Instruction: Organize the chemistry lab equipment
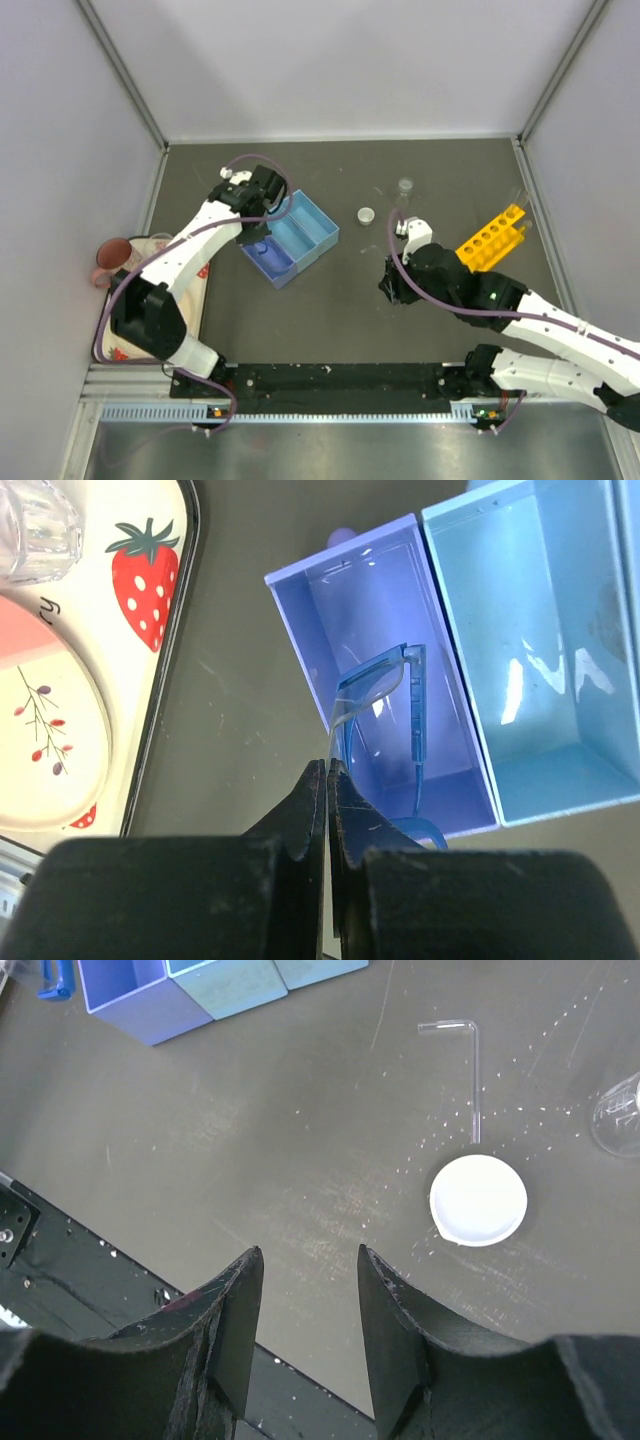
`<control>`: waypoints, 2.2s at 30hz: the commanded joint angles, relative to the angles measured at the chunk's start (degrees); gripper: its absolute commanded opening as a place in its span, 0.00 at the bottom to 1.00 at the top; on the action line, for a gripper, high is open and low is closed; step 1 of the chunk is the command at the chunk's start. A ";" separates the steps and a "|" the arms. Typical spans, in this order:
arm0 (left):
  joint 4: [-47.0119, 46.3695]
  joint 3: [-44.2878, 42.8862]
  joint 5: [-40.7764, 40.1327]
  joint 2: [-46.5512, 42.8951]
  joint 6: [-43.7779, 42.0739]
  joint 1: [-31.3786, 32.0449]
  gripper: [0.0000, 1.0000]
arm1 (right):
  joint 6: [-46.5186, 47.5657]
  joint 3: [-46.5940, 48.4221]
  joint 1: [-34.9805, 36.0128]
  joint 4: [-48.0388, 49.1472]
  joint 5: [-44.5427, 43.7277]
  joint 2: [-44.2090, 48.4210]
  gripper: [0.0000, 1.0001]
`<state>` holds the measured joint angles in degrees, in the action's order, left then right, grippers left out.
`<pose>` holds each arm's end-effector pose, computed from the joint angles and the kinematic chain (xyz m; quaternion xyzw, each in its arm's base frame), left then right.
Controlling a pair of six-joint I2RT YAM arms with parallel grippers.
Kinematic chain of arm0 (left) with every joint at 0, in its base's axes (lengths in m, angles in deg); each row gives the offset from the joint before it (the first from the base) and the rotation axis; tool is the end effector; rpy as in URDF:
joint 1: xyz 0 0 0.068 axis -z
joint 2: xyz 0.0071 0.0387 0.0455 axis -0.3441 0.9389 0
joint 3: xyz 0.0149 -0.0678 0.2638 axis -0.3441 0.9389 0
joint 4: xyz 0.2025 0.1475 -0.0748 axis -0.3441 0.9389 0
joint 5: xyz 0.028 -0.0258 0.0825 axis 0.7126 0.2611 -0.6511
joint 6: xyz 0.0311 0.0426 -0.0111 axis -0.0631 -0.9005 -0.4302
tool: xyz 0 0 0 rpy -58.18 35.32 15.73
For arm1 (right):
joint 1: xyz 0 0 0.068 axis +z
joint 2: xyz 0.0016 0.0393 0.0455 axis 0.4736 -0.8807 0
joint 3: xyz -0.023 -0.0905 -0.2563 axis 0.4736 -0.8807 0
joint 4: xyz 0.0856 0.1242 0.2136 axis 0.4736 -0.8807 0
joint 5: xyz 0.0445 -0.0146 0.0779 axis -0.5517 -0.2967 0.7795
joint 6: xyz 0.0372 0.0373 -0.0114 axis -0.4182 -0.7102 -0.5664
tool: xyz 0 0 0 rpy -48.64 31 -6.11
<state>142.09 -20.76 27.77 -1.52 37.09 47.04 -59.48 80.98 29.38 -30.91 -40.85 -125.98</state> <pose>0.2663 -0.1166 0.2997 -0.1777 0.9410 0.0978 0.2707 0.1055 0.1486 0.3060 -0.1755 0.8717 0.2078 0.4075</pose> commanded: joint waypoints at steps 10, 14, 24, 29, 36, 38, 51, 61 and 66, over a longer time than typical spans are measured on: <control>-9.66 0.37 3.71 8.20 -5.89 -6.17 0.00 | -0.40 0.14 0.62 0.96 0.87 1.31 0.43; -10.71 0.37 4.06 10.22 -6.77 -7.49 0.00 | -0.31 0.40 0.62 0.79 0.70 1.04 0.43; -13.35 2.12 3.80 14.53 -7.82 -9.42 0.00 | 0.04 0.75 0.71 0.61 0.00 -0.28 0.46; -14.41 2.39 4.06 16.11 -8.17 -9.51 0.00 | 0.04 1.89 0.62 -0.53 -0.62 -0.80 0.50; -13.35 0.99 4.24 18.57 -8.61 -9.51 0.10 | -0.57 1.90 0.62 -1.76 -1.59 0.43 0.54; -13.09 0.72 4.32 18.23 -8.70 -9.51 0.15 | -0.92 1.46 0.71 -1.76 -1.24 0.25 0.54; -10.01 -3.05 6.17 13.22 -11.16 -9.51 0.34 | -1.36 1.19 0.97 -1.76 -0.44 0.87 0.56; -5.88 -9.65 12.93 5.75 -12.57 -9.51 0.42 | 0.65 4.61 1.15 -2.03 -7.63 -3.78 0.58; -7.45 -9.04 23.27 -3.89 -16.95 -9.34 0.45 | 3.64 8.65 -2.53 -0.10 -10.21 -13.80 0.58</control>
<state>135.07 -28.17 41.89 3.90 24.13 37.80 -58.89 84.91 29.49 -33.68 -47.87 -134.22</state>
